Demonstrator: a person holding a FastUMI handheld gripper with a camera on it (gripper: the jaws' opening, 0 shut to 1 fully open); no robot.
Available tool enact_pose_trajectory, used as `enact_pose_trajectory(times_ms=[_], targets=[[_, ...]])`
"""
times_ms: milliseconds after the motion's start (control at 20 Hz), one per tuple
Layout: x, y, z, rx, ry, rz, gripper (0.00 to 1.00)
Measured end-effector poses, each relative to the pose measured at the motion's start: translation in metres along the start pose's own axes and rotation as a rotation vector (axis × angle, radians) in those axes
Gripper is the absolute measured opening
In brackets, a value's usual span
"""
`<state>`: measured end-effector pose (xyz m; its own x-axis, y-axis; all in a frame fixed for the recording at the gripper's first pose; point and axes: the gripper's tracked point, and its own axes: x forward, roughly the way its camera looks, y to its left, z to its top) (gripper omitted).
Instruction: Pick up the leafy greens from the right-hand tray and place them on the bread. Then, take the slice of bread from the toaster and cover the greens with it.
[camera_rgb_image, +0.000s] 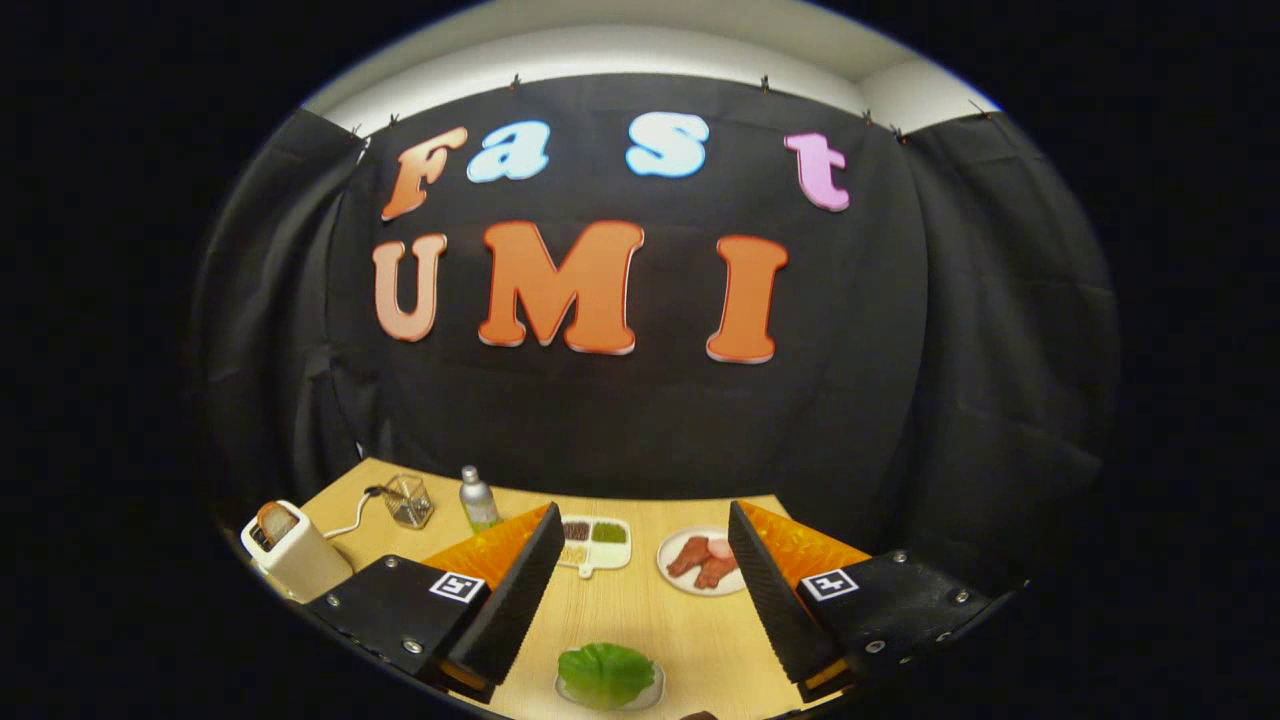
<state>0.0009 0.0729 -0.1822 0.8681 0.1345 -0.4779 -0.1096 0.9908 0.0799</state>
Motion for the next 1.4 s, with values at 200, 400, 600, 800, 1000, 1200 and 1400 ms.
enact_pose_trajectory(times_ms=[200,400,600,800,1000,1200,1400], targets=[[0.014,0.010,-0.059,0.041,0.198,0.041,0.99],[0.024,0.019,-0.114,0.049,0.357,0.076,0.99],[0.026,0.026,-0.166,0.048,0.514,0.105,0.99],[0.025,0.030,-0.215,0.026,0.661,0.121,0.99],[0.033,0.035,-0.246,0.026,0.758,0.133,0.99],[0.036,0.037,-0.281,0.005,0.860,0.120,0.98],[0.039,0.038,-0.305,0.006,0.940,0.099,0.97]])
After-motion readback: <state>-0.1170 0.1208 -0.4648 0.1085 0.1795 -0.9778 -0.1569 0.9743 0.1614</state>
